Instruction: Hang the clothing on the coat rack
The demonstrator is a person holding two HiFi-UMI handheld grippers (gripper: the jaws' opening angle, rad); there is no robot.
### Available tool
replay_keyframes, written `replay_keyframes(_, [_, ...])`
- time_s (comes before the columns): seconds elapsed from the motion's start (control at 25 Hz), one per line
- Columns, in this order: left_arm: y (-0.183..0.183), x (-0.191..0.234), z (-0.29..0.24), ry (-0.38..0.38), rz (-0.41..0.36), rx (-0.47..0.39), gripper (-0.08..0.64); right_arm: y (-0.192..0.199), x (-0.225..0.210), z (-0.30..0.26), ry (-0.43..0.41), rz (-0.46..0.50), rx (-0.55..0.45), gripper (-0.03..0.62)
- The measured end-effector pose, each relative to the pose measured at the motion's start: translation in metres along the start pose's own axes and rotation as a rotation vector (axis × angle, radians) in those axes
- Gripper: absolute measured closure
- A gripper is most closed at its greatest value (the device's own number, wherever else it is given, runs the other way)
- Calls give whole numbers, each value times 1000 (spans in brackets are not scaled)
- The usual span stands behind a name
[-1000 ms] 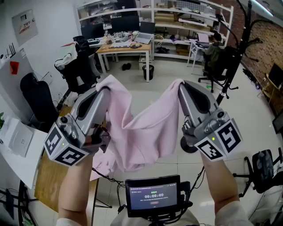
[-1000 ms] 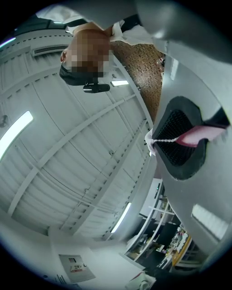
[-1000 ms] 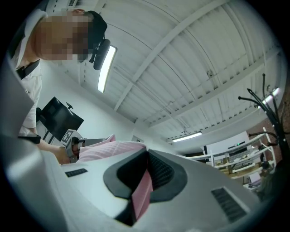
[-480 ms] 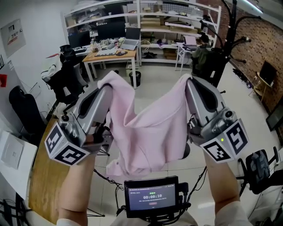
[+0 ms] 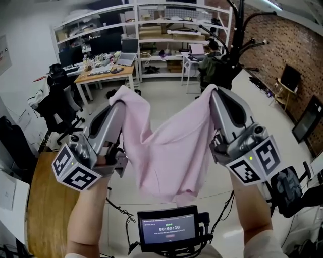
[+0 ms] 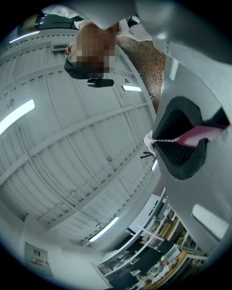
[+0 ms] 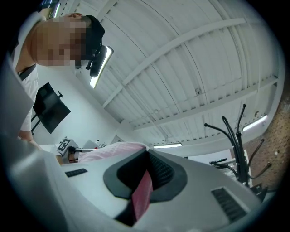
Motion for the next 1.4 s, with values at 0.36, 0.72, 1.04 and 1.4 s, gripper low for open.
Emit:
replay_keyframes(0.36, [20,-1,-50,60,25,-23,548,-11,-50,24,117,59,16,583])
replay_keyframes(0.72, [37,-5,-135,117,-15,4,548,-28,-127,37,211,128,33,583])
replay_keyframes(1.04, [39,5,-176,202,-9,7,548,-50,-153,35,315,233,47,583])
replay_keyframes(1.4, [41,15,-206,301,46,-1,548,-75,-167,34,438,337,64,583])
Point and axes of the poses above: the fingertips, and each gripper's own axes: z backward along the fingers, x to its left, y out of its underside, the point moved 7 cm from there along z, backward along the fingers, and after that the axes turned 1 degree about -z, right-handed, at the moved point
